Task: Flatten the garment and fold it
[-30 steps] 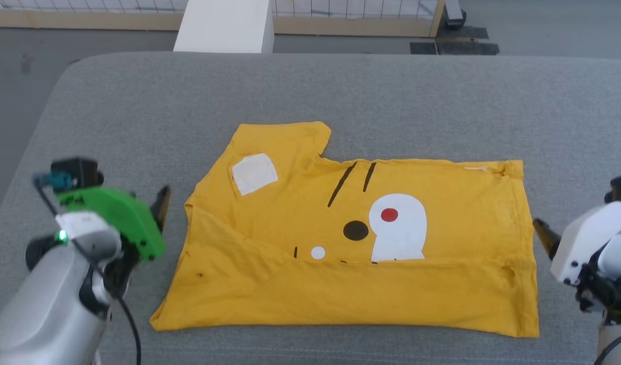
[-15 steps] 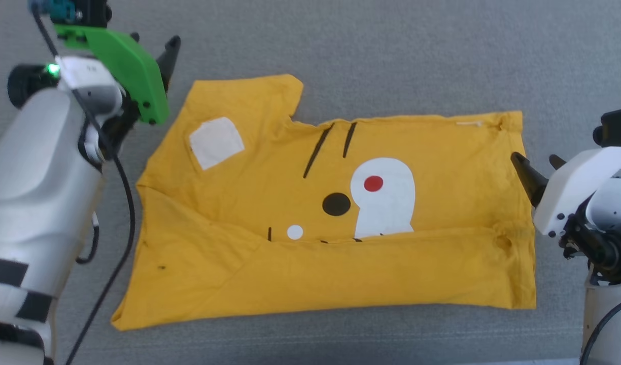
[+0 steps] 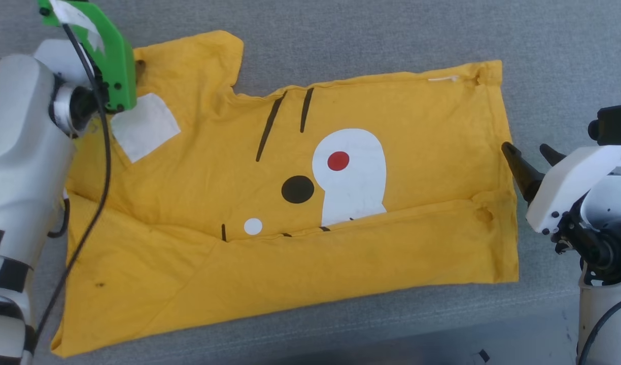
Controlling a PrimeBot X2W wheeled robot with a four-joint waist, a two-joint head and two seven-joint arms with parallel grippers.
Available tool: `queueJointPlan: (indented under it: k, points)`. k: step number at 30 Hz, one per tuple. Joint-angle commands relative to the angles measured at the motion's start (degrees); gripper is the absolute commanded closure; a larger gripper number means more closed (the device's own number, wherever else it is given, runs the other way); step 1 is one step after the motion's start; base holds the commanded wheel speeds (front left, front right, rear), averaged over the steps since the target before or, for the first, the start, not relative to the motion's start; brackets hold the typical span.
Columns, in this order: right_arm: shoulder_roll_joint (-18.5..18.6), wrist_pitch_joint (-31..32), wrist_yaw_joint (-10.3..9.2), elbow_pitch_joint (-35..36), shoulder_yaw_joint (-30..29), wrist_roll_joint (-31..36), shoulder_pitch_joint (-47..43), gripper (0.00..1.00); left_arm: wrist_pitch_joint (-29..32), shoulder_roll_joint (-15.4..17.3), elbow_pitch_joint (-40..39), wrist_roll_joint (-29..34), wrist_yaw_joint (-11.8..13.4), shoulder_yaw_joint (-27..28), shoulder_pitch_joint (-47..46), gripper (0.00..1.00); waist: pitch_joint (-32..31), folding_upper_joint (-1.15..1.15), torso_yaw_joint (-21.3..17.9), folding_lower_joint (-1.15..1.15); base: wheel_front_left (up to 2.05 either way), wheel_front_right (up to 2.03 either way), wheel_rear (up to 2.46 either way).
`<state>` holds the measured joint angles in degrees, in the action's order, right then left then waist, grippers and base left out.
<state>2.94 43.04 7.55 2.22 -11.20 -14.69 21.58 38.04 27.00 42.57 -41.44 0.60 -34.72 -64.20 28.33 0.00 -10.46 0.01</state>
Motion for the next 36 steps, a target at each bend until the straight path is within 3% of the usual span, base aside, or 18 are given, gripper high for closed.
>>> queueJointPlan:
  k: [1, 3, 4, 5, 6, 14, 21, 31, 36]
  points:
    - [-0.1, -0.5, -0.06, 0.2, -0.1, -0.2, -0.2, 0.0, 3.3, 0.1, 1.1, -0.8, 0.4, -0.6, 0.2, 0.0, 1.7, 0.0, -1.6, -0.01, 0.0, 0.0, 0.0]
    - [-0.1, -0.6, -0.06, 0.2, -0.3, -0.1, -0.3, 0.0, 7.2, 0.0, 1.2, -1.9, 1.0, -0.8, 0.7, 0.0, 1.8, 0.0, -1.5, -0.01, 0.0, 0.0, 0.0]
    - [-0.1, -0.7, -0.06, 0.2, -0.5, 0.0, -0.2, 0.0, 8.2, 0.0, 0.8, -2.2, 1.5, -0.8, 1.0, 0.05, 1.8, 0.0, -1.4, -0.01, 0.0, 0.0, 0.0]
    - [-0.1, -0.7, -0.06, 0.2, -0.5, 0.1, -0.1, 0.0, 8.4, 0.2, 0.3, -2.2, 1.6, -0.8, 1.3, 0.57, 1.9, 0.0, -1.4, -0.01, 0.0, 0.0, 0.0]
    - [-0.1, -0.8, -0.06, 0.3, -0.6, 0.1, 0.0, 0.0, 8.5, 0.2, -0.4, -2.8, 1.5, -0.6, 1.7, 1.0, 1.9, 0.0, -1.3, -0.01, 0.0, 0.0, 0.0]
    - [-0.1, 0.0, -0.06, 1.5, -1.8, 3.2, 3.1, 0.0, 1.8, -0.3, -6.1, -6.4, 0.1, 3.6, 2.5, 1.0, 0.9, 0.0, 1.6, -0.01, 0.0, 0.0, 0.0]
    - [0.4, 4.9, -0.06, 1.5, -3.0, 9.2, 9.9, 0.0, -3.1, -0.4, -12.9, -8.8, -2.4, 6.3, 3.0, 1.0, 0.1, 0.0, 6.0, -0.01, 0.0, 0.0, 0.0]
    - [6.0, 14.6, -0.06, -7.5, -1.8, 18.1, 19.0, 0.0, -4.1, 0.1, -20.0, -10.2, -2.9, 6.7, 6.1, 1.0, 3.1, 0.0, 9.8, -0.01, 0.0, 0.0, 0.0]
    - [6.6, 16.2, -0.06, -11.0, 0.7, 19.9, 19.9, 0.0, -4.3, 0.8, -22.2, -10.4, -2.5, 6.9, 7.0, 1.0, 4.9, 0.0, 10.7, -0.01, 0.0, 0.0, 0.0]
